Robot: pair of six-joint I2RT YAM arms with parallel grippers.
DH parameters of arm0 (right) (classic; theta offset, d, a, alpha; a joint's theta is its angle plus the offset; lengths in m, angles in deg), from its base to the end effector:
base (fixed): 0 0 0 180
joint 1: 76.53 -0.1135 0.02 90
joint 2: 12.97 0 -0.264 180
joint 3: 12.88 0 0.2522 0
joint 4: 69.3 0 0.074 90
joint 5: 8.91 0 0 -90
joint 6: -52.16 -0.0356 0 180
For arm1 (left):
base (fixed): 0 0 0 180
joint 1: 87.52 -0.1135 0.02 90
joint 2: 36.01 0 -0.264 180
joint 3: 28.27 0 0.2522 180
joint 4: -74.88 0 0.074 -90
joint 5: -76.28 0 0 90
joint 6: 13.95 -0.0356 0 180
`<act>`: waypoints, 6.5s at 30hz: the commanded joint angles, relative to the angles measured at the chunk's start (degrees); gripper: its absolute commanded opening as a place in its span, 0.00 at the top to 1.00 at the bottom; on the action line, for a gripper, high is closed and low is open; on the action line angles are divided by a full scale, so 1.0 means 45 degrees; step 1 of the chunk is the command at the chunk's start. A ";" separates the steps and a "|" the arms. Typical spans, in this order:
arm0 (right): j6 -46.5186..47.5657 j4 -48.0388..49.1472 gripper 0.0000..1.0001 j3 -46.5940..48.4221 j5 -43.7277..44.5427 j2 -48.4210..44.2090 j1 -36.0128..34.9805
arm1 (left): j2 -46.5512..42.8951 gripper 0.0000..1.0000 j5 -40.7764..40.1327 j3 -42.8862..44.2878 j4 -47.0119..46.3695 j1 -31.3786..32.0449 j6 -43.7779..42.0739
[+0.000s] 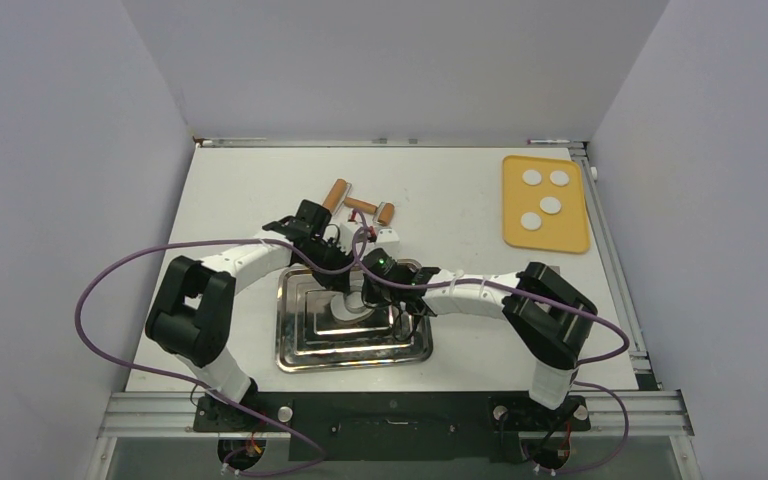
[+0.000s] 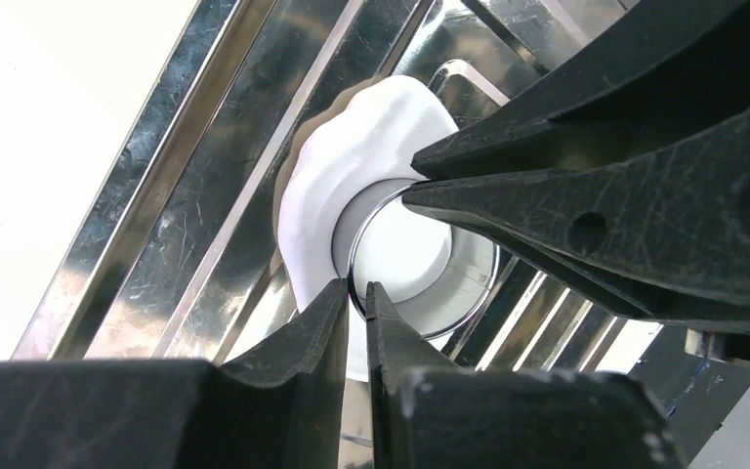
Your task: Roll out the dumpling wrappers from the dough
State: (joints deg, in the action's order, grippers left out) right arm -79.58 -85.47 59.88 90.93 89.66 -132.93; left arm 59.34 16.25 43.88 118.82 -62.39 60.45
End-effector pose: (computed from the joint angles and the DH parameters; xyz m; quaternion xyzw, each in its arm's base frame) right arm 0.2110 0.3066 0.1670 -0.0860 0.9204 0.2296 0.3044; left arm 0.2796 -0.1508 0.1804 0.3775 0.8698 -0.2685 0.1697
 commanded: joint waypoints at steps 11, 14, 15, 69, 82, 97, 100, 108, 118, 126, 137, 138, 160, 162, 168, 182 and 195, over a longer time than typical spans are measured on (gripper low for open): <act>0.0033 -0.0837 0.91 -0.1152 0.2428 -0.0394 -0.2028 | 0.1250 1.00 0.0179 -0.0055 0.0461 0.1069 -0.0825; -0.0021 -0.0270 0.91 -0.1421 0.2478 -0.0385 -0.2027 | 0.1411 1.00 -0.0439 0.0016 0.0552 0.1252 -0.0740; -0.0022 -0.0157 0.91 -0.1431 0.2502 -0.0385 -0.1977 | 0.1443 1.00 -0.0657 0.0050 0.0630 0.1253 -0.0734; 0.1953 0.2181 0.92 -0.1180 0.3649 0.1349 -0.2711 | -0.1278 1.00 -0.4299 -0.2518 -0.1202 0.2590 -0.3763; 0.2592 0.1670 0.91 -0.2444 0.3325 0.0591 -0.3539 | -0.1863 1.00 -0.2744 -0.3941 0.0235 0.4631 -0.4632; 0.1085 0.1127 0.92 -0.2121 0.3717 0.0665 -0.4056 | 0.0708 1.00 -0.4042 -0.0936 -0.1908 0.3923 -0.4764; 0.0942 0.1378 0.91 -0.2188 0.3986 0.0518 -0.3213 | 0.0197 1.00 -0.3594 -0.1018 -0.0790 0.3925 -0.4195; 0.2671 0.4568 0.91 -0.1545 0.2699 0.1342 -0.0448 | -0.0686 1.00 -0.1522 -0.1611 0.2030 0.3752 -0.3129; 0.3225 0.4109 0.92 -0.2716 0.3817 0.0753 -0.1684 | -0.0183 1.00 -0.2049 -0.1798 0.0949 0.3803 -0.3837; 0.1613 0.1677 0.92 -0.2709 0.5368 0.0387 -0.4816 | 0.1017 1.00 -0.3190 -0.0459 -0.0566 0.3507 -0.3552; 0.3441 0.5593 0.91 -0.2551 0.4664 0.0468 -0.0877 | -0.0155 1.00 -0.1286 -0.1142 0.2704 0.3051 -0.3348; 0.3721 0.5844 0.91 -0.2168 0.4381 0.0750 -0.0552 | -0.0208 1.00 -0.0964 -0.1255 0.3011 0.3189 -0.3485; 0.2538 0.4147 0.91 -0.3950 0.5133 -0.0703 -0.4084 | 0.0813 1.00 -0.2197 0.0218 -0.0642 0.3328 -0.3303; 0.2474 0.3916 0.91 -0.3792 0.5176 -0.0749 -0.3979 | 0.0762 1.00 -0.1850 0.0239 -0.0511 0.3464 -0.3461; 0.3152 0.3649 0.84 -0.3113 0.4524 -0.1130 -0.3476 | 0.0138 1.00 -0.1299 -0.0046 -0.0072 0.3426 -0.3936; 0.4358 0.3167 0.53 -0.1526 0.3439 -0.1432 -0.2908 | -0.0773 0.61 -0.0527 0.0763 0.0812 0.2996 -0.3787; 0.7015 0.2580 0.16 -0.1358 -0.2883 -0.2050 -0.1329 | -0.1452 0.45 0.1233 0.1940 0.2050 0.0019 -0.3234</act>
State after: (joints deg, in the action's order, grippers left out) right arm -58.33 -74.46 50.94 98.08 81.09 -141.54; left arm 55.74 15.84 49.74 125.68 -58.83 46.57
